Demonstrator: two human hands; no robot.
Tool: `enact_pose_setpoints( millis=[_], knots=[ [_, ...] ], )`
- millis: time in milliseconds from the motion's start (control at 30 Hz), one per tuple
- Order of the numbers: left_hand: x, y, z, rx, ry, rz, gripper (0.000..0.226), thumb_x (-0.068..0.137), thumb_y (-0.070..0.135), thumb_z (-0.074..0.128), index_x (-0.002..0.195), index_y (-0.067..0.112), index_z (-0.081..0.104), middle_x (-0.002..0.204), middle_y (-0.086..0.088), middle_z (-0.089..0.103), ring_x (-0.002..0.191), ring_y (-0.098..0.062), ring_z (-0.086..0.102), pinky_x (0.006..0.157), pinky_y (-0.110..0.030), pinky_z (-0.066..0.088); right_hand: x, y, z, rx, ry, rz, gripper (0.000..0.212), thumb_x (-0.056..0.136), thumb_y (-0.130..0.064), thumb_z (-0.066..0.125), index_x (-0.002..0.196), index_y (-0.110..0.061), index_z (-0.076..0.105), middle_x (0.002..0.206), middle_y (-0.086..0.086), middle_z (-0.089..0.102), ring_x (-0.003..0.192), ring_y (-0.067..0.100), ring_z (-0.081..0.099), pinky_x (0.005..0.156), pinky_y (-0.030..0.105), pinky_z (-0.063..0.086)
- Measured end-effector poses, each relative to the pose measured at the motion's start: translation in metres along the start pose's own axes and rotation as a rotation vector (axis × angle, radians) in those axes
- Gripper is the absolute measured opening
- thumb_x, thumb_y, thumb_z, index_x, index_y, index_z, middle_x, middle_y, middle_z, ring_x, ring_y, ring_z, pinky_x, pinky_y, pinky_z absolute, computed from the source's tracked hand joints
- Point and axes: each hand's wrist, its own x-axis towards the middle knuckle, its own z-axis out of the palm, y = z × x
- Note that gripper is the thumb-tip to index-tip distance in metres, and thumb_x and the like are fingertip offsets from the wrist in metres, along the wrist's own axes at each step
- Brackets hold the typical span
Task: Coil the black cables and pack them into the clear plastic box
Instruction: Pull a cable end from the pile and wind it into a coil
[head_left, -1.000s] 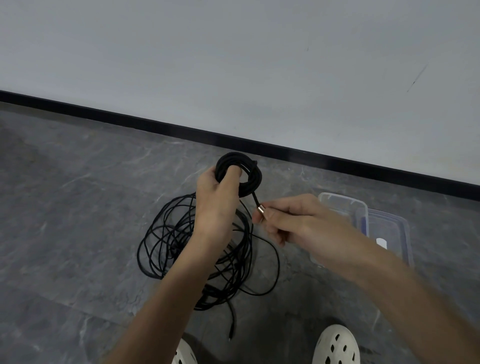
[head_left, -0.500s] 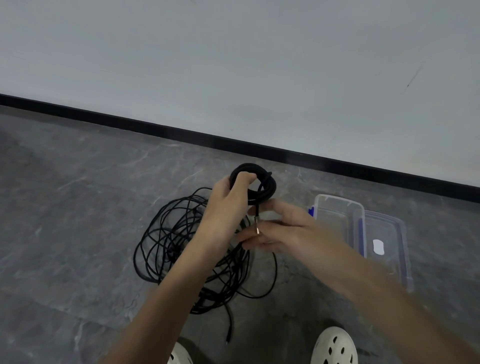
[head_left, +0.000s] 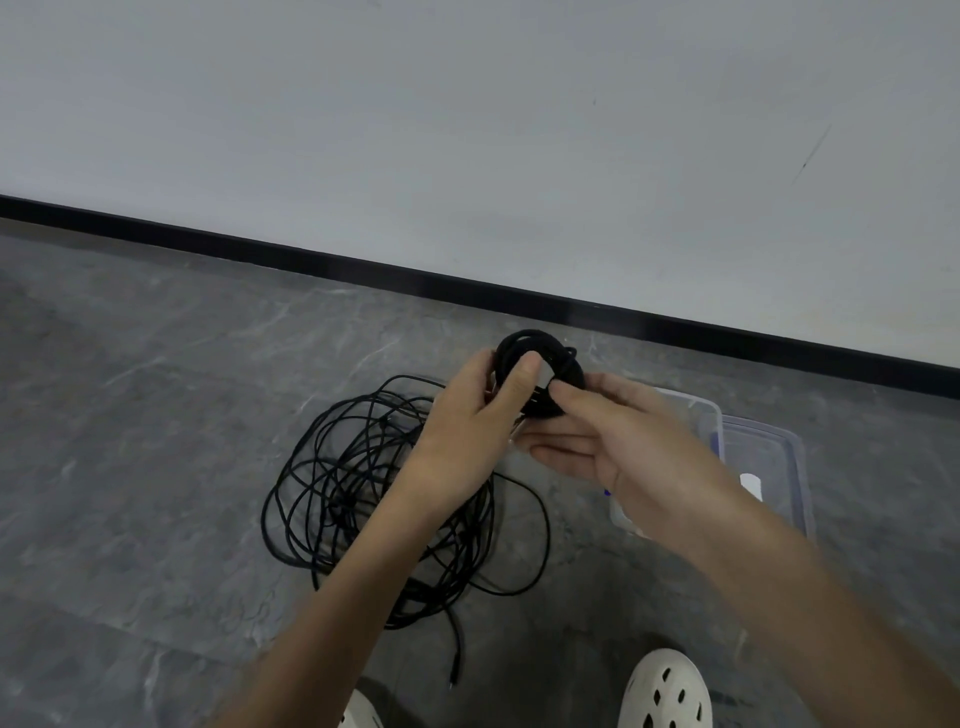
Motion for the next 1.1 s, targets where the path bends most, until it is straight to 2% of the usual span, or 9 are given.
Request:
enact_pose_setpoints(
  millis=[100,233,333,433,600,700,867,1000,1100],
  knots=[
    [0.002,-0.004,-0.002,0.11,-0.004,0.046,0.051,0.079,0.069,0.047,0.097,0.025,0.066,0.084,0.001,0.069,0.075,-0.007,0.063,0.068,-0.029,0.051,0.004,0.0,-0.004,0.026,0.088,-0.034,0.026,0.093,-0.006,0.059,0.118,0.0,0.057,0.088,0.019,0.074,0.076,0.023,0.073,0.062,0.024,0.059],
    [0.004,-0.008,-0.003,0.152,-0.142,0.046,0.031,0.091,0.049,0.053,0.1,0.025,0.07,0.089,0.011,0.071,0.086,-0.004,0.064,0.082,-0.027,0.051,0.007,-0.006,-0.015,0.07,0.145,-0.071,0.018,0.093,-0.004,0.057,0.108,0.004,0.062,0.086,0.018,0.074,0.071,0.019,0.073,0.063,0.023,0.059],
    [0.004,-0.008,0.002,0.115,-0.155,0.038,0.021,0.097,0.032,0.053,0.109,0.023,0.069,0.094,0.009,0.072,0.086,-0.003,0.067,0.088,-0.03,0.053,0.008,-0.004,-0.02,0.055,0.16,-0.072,0.024,0.092,-0.006,0.058,0.115,0.003,0.058,0.086,0.015,0.075,0.074,0.02,0.073,0.061,0.022,0.058],
    [0.004,-0.005,0.01,0.043,-0.161,-0.018,0.023,0.097,0.029,0.054,0.118,0.025,0.063,0.096,0.005,0.074,0.087,-0.006,0.07,0.094,-0.036,0.053,0.009,-0.001,-0.025,-0.041,0.199,-0.086,0.026,0.092,-0.01,0.06,0.118,-0.003,0.057,0.084,0.012,0.075,0.073,0.019,0.073,0.061,0.021,0.058],
    [0.008,-0.003,0.023,0.014,-0.214,-0.065,0.023,0.1,0.035,0.047,0.113,0.024,0.063,0.1,0.003,0.072,0.089,-0.007,0.07,0.093,-0.036,0.054,0.013,0.005,-0.04,-0.197,0.266,-0.143,0.013,0.093,-0.011,0.06,0.104,-0.017,0.057,0.08,0.006,0.073,0.064,0.011,0.071,0.058,0.017,0.056],
    [0.015,-0.014,0.038,-0.087,-0.209,-0.203,0.027,0.099,0.045,0.044,0.11,0.028,0.062,0.1,-0.001,0.073,0.091,-0.01,0.07,0.089,-0.03,0.054,0.02,0.013,-0.055,-0.268,0.314,-0.141,0.015,0.094,-0.007,0.057,0.094,-0.021,0.054,0.077,0.004,0.069,0.059,0.011,0.069,0.057,0.018,0.057],
    [0.03,-0.064,0.091,0.043,-0.156,-0.284,0.035,0.095,0.038,0.057,0.116,0.01,0.063,0.087,-0.003,0.073,0.072,-0.011,0.068,0.065,-0.022,0.049,0.044,0.058,-0.097,-0.388,0.438,-0.091,0.02,0.094,-0.008,0.058,0.113,-0.01,0.053,0.099,0.014,0.069,0.08,0.021,0.069,0.07,0.029,0.06],
    [0.034,-0.106,0.143,0.16,-0.183,-0.353,0.029,0.096,0.034,0.057,0.101,0.008,0.07,0.08,-0.001,0.067,0.072,-0.01,0.059,0.065,-0.016,0.043,0.057,0.102,-0.145,-0.272,0.518,0.1,0.028,0.095,-0.01,0.057,0.119,0.004,0.049,0.11,0.019,0.063,0.079,0.022,0.065,0.051,0.016,0.053],
    [0.025,-0.148,0.18,0.207,-0.188,-0.415,0.029,0.094,0.034,0.06,0.1,0.008,0.072,0.081,-0.002,0.069,0.075,-0.012,0.062,0.059,-0.016,0.043,0.062,0.139,-0.178,-0.287,0.562,0.183,0.029,0.094,-0.01,0.059,0.118,0.004,0.051,0.105,0.019,0.062,0.076,0.021,0.062,0.055,0.02,0.052]
  ],
)
